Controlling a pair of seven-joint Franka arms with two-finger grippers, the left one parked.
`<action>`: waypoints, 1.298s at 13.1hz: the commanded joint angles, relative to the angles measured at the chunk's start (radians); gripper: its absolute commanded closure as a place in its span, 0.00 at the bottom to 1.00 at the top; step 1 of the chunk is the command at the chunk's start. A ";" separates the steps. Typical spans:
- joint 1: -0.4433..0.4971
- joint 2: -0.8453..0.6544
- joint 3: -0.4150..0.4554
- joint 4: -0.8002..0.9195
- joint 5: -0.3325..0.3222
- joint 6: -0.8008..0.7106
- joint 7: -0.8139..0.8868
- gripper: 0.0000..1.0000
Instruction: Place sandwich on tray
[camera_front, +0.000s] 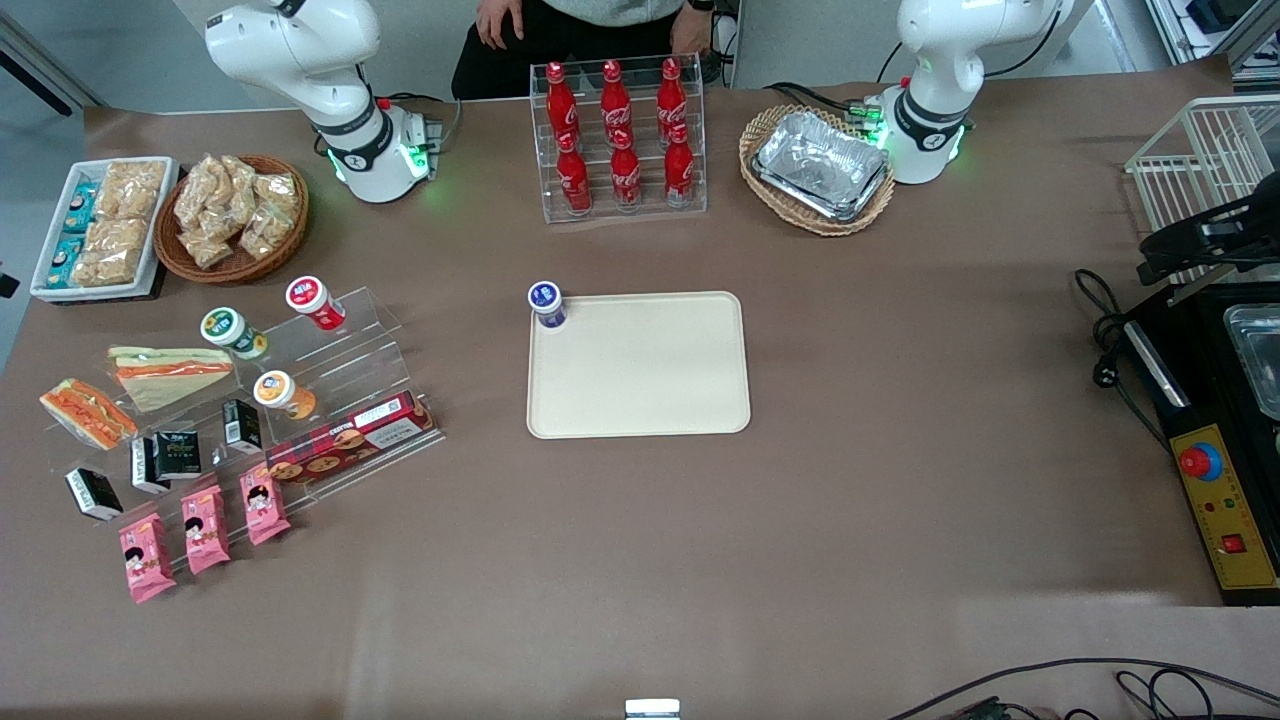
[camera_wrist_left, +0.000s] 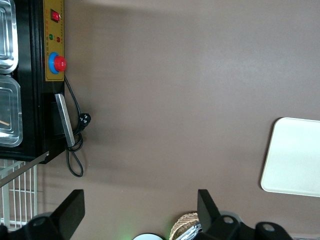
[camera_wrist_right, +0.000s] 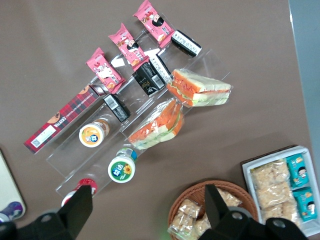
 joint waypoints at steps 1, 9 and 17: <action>-0.014 0.027 -0.054 0.013 0.060 0.008 0.058 0.00; -0.051 0.061 -0.096 0.013 0.093 0.070 0.426 0.00; -0.073 0.108 -0.110 0.012 0.178 0.133 0.860 0.00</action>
